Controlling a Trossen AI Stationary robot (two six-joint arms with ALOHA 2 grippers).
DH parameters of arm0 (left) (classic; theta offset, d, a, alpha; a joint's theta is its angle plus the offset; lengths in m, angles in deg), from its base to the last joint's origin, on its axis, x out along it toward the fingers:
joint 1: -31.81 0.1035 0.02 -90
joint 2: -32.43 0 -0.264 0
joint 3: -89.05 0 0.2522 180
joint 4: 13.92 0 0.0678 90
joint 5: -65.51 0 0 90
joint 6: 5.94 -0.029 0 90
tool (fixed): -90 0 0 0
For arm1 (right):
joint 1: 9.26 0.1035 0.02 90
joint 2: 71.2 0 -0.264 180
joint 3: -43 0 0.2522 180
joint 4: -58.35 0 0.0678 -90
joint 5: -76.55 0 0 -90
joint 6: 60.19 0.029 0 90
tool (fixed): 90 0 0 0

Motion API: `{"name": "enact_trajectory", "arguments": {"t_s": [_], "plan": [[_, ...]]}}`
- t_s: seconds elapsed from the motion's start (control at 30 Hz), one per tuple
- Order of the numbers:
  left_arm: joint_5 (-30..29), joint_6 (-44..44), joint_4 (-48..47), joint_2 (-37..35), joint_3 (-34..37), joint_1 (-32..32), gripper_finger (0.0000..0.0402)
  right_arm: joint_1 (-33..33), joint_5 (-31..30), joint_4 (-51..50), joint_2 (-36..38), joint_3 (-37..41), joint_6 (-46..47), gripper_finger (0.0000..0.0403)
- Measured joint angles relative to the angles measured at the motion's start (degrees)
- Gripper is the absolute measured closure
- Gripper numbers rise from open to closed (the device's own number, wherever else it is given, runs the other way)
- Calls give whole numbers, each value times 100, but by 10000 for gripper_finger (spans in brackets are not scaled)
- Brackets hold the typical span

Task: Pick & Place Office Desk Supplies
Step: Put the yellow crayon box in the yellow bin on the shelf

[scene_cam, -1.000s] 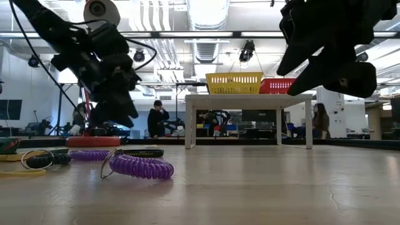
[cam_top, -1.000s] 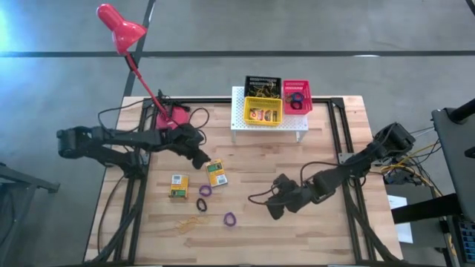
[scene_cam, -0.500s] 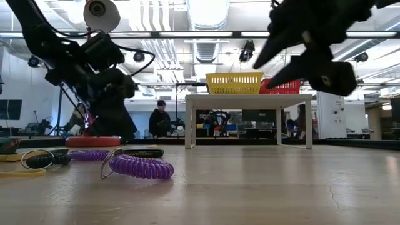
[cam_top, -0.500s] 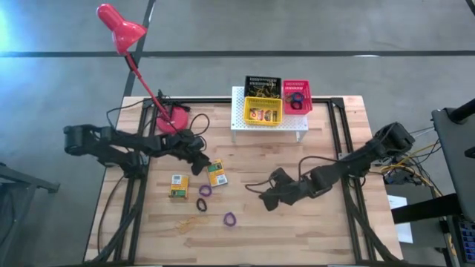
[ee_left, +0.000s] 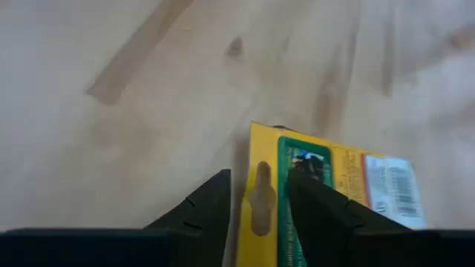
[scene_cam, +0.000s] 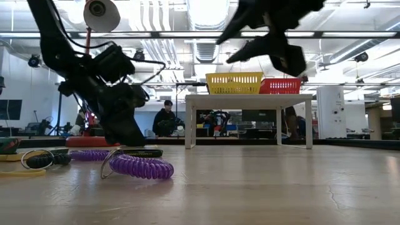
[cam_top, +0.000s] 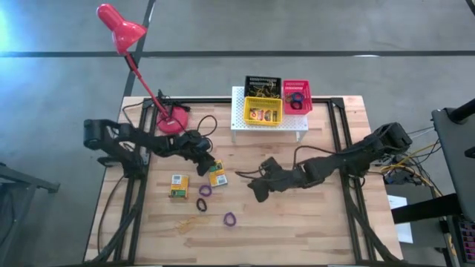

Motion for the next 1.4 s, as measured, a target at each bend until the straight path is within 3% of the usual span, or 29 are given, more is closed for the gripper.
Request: {"name": "enact_trajectory", "arguments": {"t_s": [0.1,0.37,0.63,1.03,1.27,1.4], "plan": [[413,-139,57,204,-86,-8,292,-76,1,-15,-97,-117,-33,264],[813,-502,-19,240,-74,-15,393,-94,4,-5,-303,-317,-2,264],[967,-308,-307,-483,-64,-16,399,-92,24,-11,-583,-522,130,264],[1236,907,-1236,-2709,-66,-16,400,-260,111,68,-585,-897,186,257],[1736,1360,-1215,-3382,-68,-16,401,-725,545,1262,-594,-845,-892,188],[2102,1432,-1212,-3493,-68,-16,400,-891,634,1330,-672,-949,-2380,156]]}}
